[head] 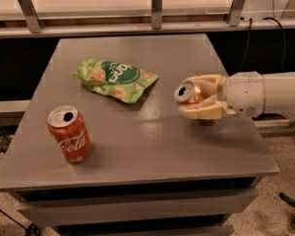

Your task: Place orange can upright

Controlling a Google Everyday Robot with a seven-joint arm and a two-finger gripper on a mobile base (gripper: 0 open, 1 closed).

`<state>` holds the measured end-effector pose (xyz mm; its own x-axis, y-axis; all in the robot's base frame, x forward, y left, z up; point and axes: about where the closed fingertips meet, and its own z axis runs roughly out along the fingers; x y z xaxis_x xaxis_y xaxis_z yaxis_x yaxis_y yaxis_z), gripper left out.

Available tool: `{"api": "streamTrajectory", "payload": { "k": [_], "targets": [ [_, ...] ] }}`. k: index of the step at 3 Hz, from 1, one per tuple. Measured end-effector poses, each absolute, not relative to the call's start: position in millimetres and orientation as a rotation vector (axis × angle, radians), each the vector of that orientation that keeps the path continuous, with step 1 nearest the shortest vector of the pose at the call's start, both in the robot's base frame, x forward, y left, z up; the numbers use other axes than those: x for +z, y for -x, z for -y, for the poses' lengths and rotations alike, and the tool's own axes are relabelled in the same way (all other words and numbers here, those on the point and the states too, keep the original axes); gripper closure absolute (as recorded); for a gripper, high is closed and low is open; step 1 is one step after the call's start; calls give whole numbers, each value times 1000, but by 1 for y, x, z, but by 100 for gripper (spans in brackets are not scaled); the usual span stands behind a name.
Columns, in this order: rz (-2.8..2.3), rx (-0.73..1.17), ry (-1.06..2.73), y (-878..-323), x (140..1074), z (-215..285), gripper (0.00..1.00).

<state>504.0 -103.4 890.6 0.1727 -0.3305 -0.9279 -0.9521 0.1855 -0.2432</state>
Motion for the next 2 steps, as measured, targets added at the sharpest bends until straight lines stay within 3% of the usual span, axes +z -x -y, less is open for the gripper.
{"api": "streamTrajectory", "payload": {
  "k": [2],
  "targets": [
    [-1340, 745, 1216, -509, 905, 107, 100]
  ]
}}
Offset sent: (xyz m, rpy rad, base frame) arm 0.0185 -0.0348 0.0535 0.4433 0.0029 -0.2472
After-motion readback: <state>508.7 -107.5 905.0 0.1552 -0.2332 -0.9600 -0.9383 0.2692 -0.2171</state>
